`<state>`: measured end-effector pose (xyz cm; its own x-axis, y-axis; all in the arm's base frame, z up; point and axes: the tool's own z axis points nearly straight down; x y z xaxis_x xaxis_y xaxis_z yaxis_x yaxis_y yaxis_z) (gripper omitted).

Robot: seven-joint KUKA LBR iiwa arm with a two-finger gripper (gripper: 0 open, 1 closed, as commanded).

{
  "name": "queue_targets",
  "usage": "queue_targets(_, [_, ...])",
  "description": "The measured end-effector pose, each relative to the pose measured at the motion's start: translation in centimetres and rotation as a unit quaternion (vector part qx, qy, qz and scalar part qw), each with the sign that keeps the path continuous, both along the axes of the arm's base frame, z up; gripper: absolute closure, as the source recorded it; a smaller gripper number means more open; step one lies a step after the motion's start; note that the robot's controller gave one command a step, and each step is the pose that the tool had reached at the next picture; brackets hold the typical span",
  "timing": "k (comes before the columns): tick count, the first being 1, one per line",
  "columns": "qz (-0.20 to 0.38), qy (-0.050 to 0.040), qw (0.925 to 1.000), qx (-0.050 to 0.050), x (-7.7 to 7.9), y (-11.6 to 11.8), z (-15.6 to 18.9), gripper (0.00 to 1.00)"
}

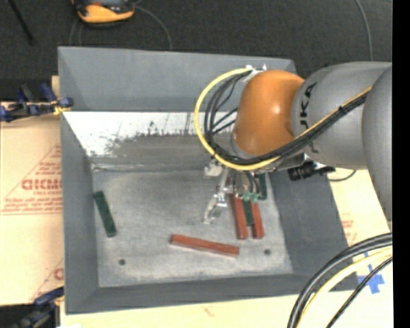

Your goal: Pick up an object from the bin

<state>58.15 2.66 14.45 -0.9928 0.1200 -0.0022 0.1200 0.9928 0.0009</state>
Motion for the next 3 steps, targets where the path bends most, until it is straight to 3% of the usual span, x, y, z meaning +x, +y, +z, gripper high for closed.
queue_targets(1, [0.053, -0.0009, 0.9986, -0.001, -0.8, 0.7, -3.0, 0.00])
queue_targets(2, [0.047, 0.0001, 0.9989, 0.000, -2.8, 1.0, -4.2, 0.00])
queue_targets(3, [0.089, -0.0050, 0.9960, -0.001, -7.7, 3.2, -4.8, 1.00])
